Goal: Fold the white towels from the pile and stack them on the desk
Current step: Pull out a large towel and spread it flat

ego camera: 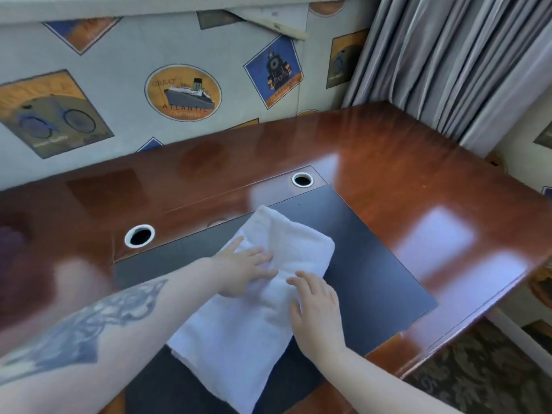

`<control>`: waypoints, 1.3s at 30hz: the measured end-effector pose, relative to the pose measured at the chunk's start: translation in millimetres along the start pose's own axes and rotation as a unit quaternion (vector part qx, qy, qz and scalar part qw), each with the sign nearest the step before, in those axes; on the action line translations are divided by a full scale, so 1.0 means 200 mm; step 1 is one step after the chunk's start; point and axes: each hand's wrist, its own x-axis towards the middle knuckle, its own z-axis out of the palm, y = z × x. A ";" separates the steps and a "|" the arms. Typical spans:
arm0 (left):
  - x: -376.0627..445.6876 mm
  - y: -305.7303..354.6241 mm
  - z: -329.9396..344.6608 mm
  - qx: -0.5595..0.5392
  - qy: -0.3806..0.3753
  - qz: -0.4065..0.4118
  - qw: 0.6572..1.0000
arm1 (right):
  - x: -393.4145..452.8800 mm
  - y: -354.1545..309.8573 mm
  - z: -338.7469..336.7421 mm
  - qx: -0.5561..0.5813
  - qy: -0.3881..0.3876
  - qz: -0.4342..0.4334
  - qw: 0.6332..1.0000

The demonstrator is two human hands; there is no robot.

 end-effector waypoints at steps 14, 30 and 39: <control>-0.21 0.40 0.47 -0.260 0.137 -0.268 0.917 | 0.13 0.06 0.06 -0.106 -0.098 -0.159 0.977; -0.06 0.29 0.51 -0.315 0.160 -0.588 0.728 | 0.68 0.13 0.28 -0.160 -0.212 -0.241 0.933; -0.26 0.52 0.51 -0.521 0.291 -0.621 0.508 | 0.59 0.35 0.08 0.131 -0.192 0.018 0.972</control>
